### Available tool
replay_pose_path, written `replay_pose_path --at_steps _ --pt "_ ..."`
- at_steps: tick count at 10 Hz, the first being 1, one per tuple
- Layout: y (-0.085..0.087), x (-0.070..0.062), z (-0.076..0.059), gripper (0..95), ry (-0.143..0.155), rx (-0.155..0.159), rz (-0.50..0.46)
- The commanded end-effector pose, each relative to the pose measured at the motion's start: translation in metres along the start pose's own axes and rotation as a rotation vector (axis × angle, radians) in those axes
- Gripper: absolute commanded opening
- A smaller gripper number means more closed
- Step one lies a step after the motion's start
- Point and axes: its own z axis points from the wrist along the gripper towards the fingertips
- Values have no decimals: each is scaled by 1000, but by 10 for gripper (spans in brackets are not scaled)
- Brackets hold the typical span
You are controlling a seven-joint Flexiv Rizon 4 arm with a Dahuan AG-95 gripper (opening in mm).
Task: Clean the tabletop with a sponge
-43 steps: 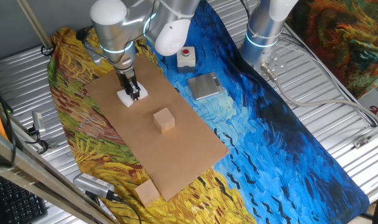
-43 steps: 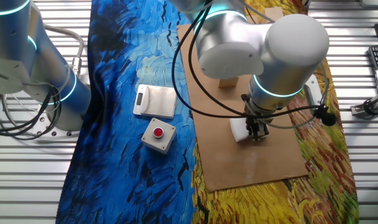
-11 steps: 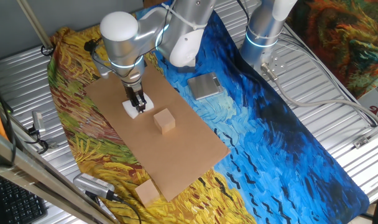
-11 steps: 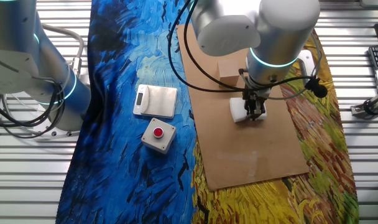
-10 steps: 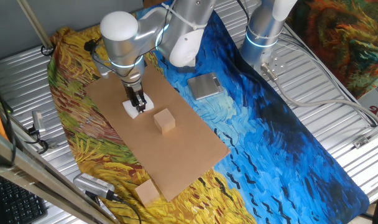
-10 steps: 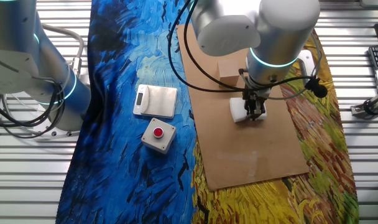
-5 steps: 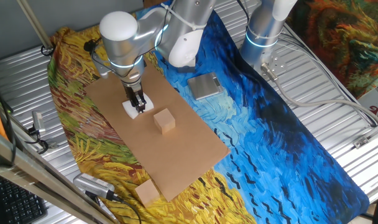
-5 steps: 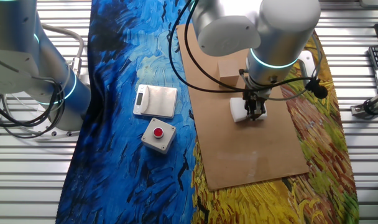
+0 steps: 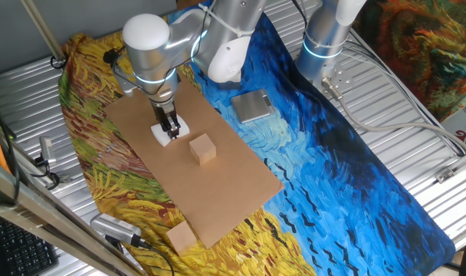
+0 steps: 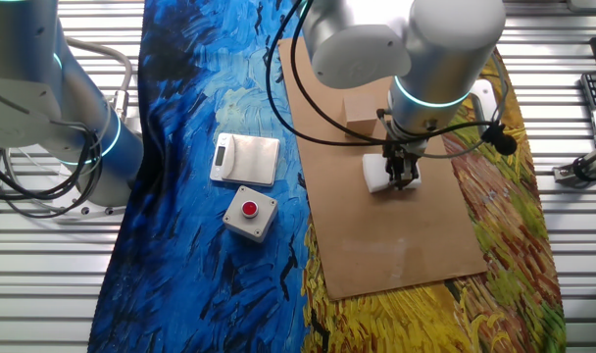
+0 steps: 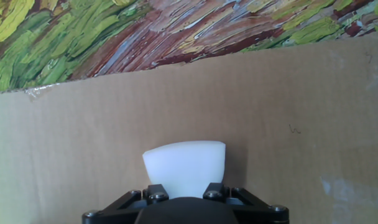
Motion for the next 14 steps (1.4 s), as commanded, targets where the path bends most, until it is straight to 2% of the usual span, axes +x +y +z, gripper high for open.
replay_pose_path --at_steps 1,2,3,12,13,14 --pt "0 1 0 760 -1 -2 -9" --pt "0 1 0 760 -2 -4 -14" --pt "0 1 0 950 -1 -6 -16" --pt "0 1 -2 950 -5 -6 -25" --pt "0 1 -9 950 -3 -6 -24" --pt "1 2 -21 950 3 -5 -19"
